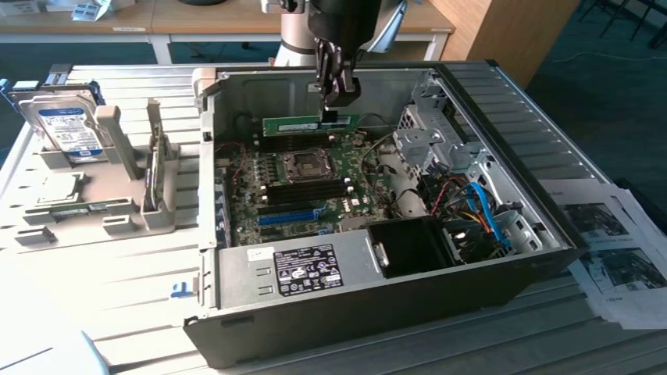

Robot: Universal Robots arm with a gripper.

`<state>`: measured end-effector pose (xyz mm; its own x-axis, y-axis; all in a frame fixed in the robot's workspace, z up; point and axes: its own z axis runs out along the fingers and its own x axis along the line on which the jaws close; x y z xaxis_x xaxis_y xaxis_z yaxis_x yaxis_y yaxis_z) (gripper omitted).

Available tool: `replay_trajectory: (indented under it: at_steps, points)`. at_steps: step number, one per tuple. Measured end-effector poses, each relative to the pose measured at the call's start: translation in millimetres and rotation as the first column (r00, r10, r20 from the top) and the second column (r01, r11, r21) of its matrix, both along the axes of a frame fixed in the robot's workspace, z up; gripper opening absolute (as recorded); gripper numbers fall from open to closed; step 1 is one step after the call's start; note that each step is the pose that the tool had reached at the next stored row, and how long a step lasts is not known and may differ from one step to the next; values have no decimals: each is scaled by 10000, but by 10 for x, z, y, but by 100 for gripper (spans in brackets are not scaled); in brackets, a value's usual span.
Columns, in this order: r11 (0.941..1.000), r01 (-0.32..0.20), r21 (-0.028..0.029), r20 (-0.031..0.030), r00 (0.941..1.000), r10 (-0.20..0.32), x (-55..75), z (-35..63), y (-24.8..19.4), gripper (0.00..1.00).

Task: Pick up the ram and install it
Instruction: 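Insert the ram into the slot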

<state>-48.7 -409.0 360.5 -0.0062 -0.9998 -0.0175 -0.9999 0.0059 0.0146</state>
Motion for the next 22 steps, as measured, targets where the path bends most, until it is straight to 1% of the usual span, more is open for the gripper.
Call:
replay_trajectory:
  at_steps: [5, 22]
  points:
    - [10000, 0, 0, 0, 10000, 0, 0, -20, 0, 12]
    - [10000, 0, 0, 0, 10000, 0, 0, -197, 0, 12]
